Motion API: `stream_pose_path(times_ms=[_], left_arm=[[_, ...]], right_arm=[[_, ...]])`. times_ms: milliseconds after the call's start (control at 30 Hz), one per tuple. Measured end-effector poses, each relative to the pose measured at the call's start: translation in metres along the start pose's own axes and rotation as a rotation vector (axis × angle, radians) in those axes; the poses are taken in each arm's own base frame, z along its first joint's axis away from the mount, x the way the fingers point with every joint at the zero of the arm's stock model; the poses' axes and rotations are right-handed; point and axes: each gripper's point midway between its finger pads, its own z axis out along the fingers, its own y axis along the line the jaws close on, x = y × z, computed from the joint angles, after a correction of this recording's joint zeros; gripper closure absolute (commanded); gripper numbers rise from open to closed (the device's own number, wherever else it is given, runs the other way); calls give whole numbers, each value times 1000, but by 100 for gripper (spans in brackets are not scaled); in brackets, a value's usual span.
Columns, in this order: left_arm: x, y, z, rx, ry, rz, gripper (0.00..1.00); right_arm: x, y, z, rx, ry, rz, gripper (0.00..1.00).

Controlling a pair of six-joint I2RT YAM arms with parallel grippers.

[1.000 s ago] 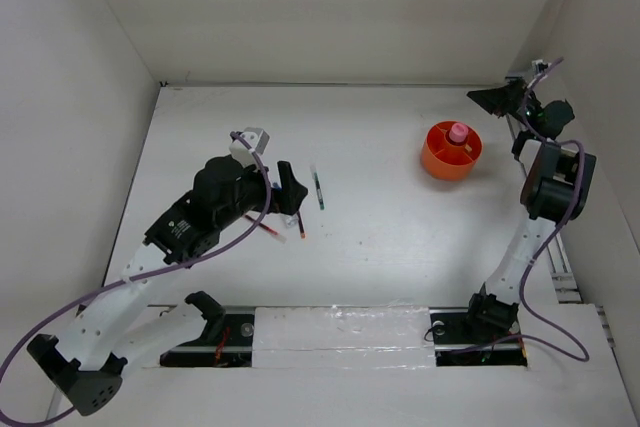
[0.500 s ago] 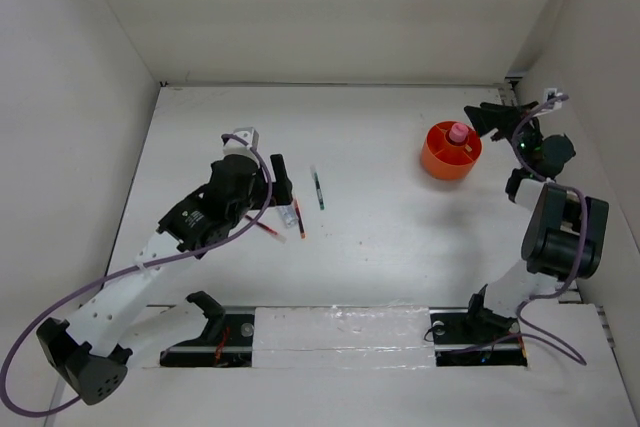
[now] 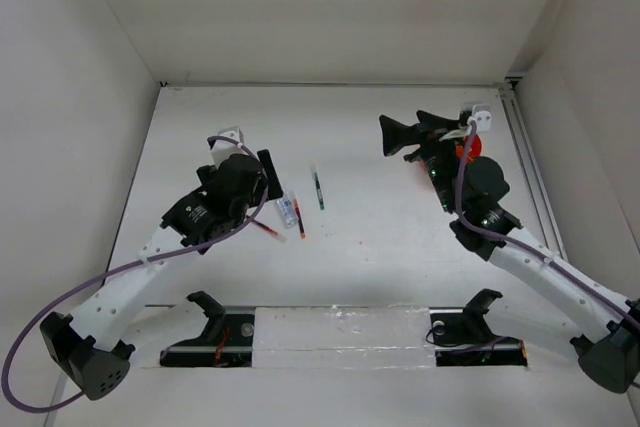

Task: Sort the stationery into containers
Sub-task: Pick up the pen from the center of the board.

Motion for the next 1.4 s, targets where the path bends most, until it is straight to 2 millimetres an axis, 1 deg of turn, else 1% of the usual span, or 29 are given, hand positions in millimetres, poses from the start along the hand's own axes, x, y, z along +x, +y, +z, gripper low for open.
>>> stream_pose_path(times_ms=[67, 133, 233, 267, 333, 400, 533, 733, 800, 933, 967, 1033, 1133, 1200, 1300, 1400], left_arm=[[0, 2, 2, -24, 3, -1, 0], [1, 3, 5, -40, 9, 0, 0], [2, 6, 5, -58, 10, 1, 0], [1, 7, 5, -62, 6, -1, 0], [-1, 9, 3, -69, -1, -9, 0], [-3, 12, 0, -79, -12, -23, 0], [-7, 16, -6, -85, -35, -55, 0], [-7, 22, -6, -116, -40, -69, 0], [-6, 24, -5, -136, -34, -66, 0], [-5, 29, 3, -182, -20, -71, 0], [-4, 31, 6, -191, -9, -81, 0], [-7, 44, 13, -221, 8, -121, 0], [-19, 65, 22, -259, 9, -198, 0], [-25, 74, 25, -272, 1, -229, 0], [-24, 72, 29, -259, 15, -229, 0], [-16, 71, 37, -264, 54, -213, 0]], right_arm=[[-5, 9, -1, 68, 20, -23, 0], [8, 13, -5, 123, 74, -54, 0], [35, 13, -16, 158, 170, -114, 0], [41, 12, -19, 159, 193, -130, 0], [46, 11, -25, 141, 212, -140, 0], [48, 14, -30, 107, 221, -138, 0], [48, 24, -34, 45, 234, -126, 0], [66, 32, -46, -17, 329, -144, 0], [65, 36, -51, -44, 342, -138, 0], [53, 37, -58, -57, 326, -121, 0], [52, 37, -58, -55, 328, -121, 0], [56, 37, -58, -52, 347, -130, 0], [75, 37, -55, -43, 401, -155, 0], [93, 36, -54, -35, 451, -176, 0], [120, 32, -56, -21, 529, -206, 0], [141, 29, -55, -6, 593, -223, 3]])
